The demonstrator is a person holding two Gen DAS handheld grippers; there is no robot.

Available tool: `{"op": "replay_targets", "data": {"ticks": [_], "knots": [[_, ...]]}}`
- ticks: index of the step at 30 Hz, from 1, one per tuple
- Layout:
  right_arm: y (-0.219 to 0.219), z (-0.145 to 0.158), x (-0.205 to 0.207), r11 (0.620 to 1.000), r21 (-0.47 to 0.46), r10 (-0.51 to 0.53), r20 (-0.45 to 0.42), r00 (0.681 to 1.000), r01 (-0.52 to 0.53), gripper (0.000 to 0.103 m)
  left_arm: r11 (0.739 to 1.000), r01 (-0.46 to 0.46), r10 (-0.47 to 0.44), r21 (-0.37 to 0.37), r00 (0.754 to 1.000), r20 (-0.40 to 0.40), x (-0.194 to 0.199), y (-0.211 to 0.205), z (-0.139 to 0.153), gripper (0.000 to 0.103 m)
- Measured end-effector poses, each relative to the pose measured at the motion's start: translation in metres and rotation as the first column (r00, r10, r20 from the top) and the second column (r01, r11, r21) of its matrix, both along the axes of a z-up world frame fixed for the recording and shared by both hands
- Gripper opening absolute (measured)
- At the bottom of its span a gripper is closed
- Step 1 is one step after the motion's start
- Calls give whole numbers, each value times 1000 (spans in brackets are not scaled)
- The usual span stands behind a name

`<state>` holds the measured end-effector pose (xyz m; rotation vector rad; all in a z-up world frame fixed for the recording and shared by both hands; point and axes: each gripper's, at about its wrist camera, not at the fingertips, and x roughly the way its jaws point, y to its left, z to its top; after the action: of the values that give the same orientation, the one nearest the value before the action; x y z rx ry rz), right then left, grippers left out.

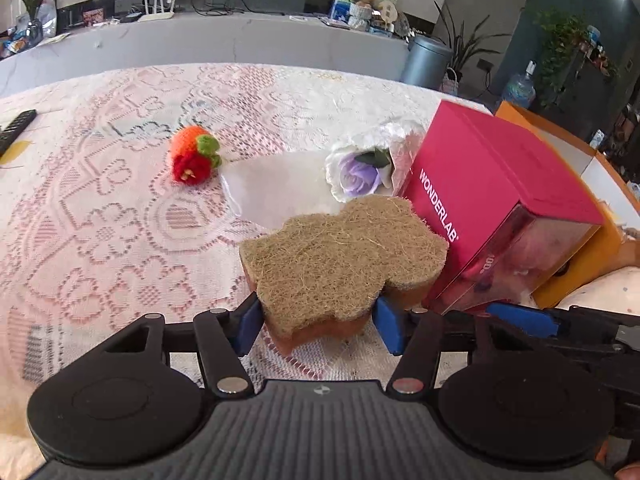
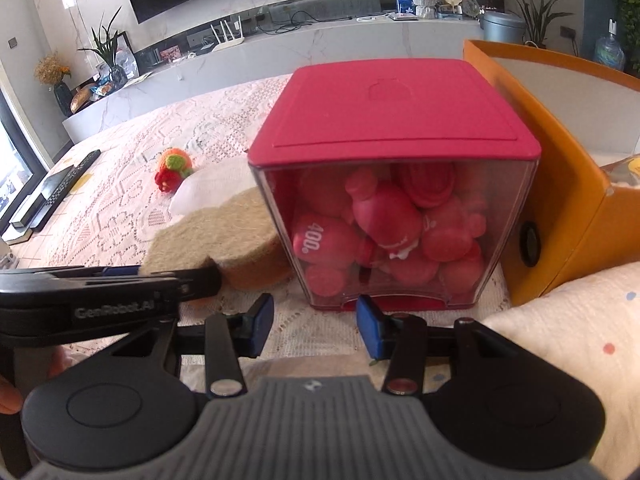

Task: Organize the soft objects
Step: 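Close the left tool on the coir sponge and lift it, then hold the sponge in the left tool while the right grasps the clear bag with purple flower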

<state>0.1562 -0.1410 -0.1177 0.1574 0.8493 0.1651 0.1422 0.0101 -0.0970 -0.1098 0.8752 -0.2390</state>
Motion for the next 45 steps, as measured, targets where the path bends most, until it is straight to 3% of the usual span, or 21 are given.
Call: {"op": "replay_targets", "data": {"ticks": [10, 17, 19, 25, 29, 33, 37, 39, 41, 45], "knots": [[31, 32, -22, 986, -104, 142, 86, 986, -133, 47, 993, -115, 113, 15, 989, 93, -21, 32, 35, 66], [61, 61, -13, 916, -301, 321, 151, 935, -266, 46, 991, -126, 118, 54, 984, 136, -12, 44, 46, 66], [67, 67, 3, 867, -382, 392, 129, 911, -320, 46, 991, -119, 109, 58, 984, 141, -5, 48, 49, 66], [83, 63, 61, 654, -627, 542, -2, 840, -423, 49, 989, -140, 130, 41, 976, 174, 11, 52, 47, 66], [97, 46, 89, 511, -700, 604, -120, 788, -499, 50, 990, -135, 126, 37, 976, 180, 14, 53, 35, 66], [109, 24, 106, 355, -734, 653, -248, 716, -579, 68, 991, -133, 130, 10, 979, 155, 19, 60, 26, 66], [117, 6, 118, 211, -734, 664, -377, 646, -645, 71, 992, -129, 129, -11, 981, 145, 20, 63, 22, 66], [119, 1, 123, 168, -738, 657, -411, 632, -654, 73, 992, -126, 127, -16, 982, 136, 21, 63, 21, 66], [121, -1, 128, 156, -740, 647, -424, 634, -654, 73, 992, -126, 128, -22, 983, 133, 21, 64, 20, 66], [116, 1, 141, 201, -739, 609, -420, 672, -643, 56, 992, -126, 129, -30, 983, 130, 19, 65, 20, 66]]}}
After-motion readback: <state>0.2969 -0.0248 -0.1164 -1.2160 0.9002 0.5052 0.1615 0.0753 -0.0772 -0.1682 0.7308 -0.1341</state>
